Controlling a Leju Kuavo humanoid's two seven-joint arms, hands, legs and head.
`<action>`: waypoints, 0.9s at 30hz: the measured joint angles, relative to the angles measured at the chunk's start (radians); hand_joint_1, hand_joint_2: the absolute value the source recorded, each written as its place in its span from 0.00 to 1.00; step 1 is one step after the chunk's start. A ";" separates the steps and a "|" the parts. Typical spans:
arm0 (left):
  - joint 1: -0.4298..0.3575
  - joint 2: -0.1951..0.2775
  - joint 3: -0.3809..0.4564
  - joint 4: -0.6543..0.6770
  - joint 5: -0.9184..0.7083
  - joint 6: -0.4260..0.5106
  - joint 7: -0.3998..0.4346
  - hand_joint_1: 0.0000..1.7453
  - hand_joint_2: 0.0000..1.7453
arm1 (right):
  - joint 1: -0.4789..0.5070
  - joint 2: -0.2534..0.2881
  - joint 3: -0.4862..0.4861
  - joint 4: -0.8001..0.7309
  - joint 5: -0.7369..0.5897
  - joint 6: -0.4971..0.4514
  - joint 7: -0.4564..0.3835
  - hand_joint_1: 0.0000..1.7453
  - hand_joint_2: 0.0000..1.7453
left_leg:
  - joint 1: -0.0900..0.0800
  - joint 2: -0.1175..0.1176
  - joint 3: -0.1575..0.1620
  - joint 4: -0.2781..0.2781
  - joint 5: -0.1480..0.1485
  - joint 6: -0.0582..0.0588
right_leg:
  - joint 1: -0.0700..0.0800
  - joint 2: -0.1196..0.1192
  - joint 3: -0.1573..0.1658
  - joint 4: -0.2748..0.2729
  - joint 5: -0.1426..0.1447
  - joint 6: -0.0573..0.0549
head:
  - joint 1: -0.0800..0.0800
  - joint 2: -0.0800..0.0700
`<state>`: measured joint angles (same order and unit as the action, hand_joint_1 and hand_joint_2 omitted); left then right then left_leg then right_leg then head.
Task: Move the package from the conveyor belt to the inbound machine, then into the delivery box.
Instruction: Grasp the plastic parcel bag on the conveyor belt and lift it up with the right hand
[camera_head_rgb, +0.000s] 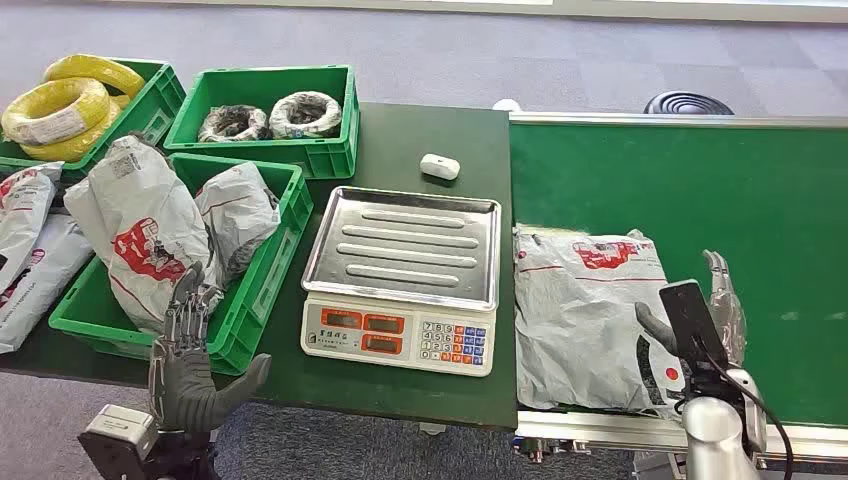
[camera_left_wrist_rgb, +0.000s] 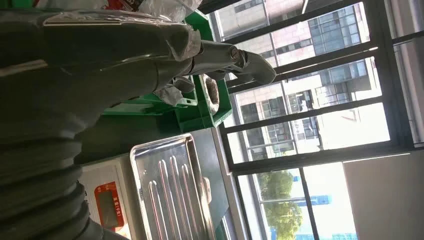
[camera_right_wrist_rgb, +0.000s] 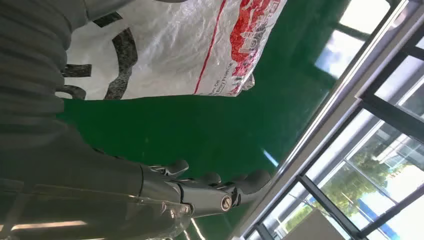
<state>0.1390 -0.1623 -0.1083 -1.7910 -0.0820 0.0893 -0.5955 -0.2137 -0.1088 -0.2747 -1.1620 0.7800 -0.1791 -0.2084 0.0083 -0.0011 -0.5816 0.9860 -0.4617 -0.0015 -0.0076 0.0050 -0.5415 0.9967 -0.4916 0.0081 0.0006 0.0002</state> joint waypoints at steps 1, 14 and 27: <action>-0.003 0.001 -0.002 0.001 0.002 -0.001 0.001 0.00 1.00 | -0.014 -0.005 0.002 0.023 0.010 0.006 0.008 0.00 1.00 | 0.000 0.000 0.000 0.000 0.000 0.000 | 0.000 0.000 0.000 0.000 0.000 0.000 | 0.000 0.000; -0.095 0.012 -0.034 0.056 0.028 -0.018 0.021 0.00 1.00 | -0.318 -0.043 0.153 0.672 0.285 0.161 0.286 0.79 1.00 | 0.000 0.000 -0.001 0.000 0.000 0.000 | 0.000 0.000 -0.001 0.000 0.000 0.000 | 0.000 0.000; -0.126 0.024 -0.053 0.113 0.031 0.003 0.018 0.00 1.00 | -0.395 -0.060 0.181 0.791 0.266 0.176 0.267 1.00 1.00 | 0.000 0.001 0.006 0.000 0.000 0.000 | 0.000 0.000 0.006 -0.001 0.000 0.000 | 0.000 0.000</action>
<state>0.0130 -0.1378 -0.1609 -1.6784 -0.0509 0.0925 -0.5775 -0.6092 -0.1690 -0.0933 -0.3707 1.0463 -0.0033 0.0587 0.0086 -0.0004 -0.5760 0.9860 -0.4619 -0.0014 -0.0072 0.0053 -0.5356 0.9958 -0.4912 0.0081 0.0006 0.0004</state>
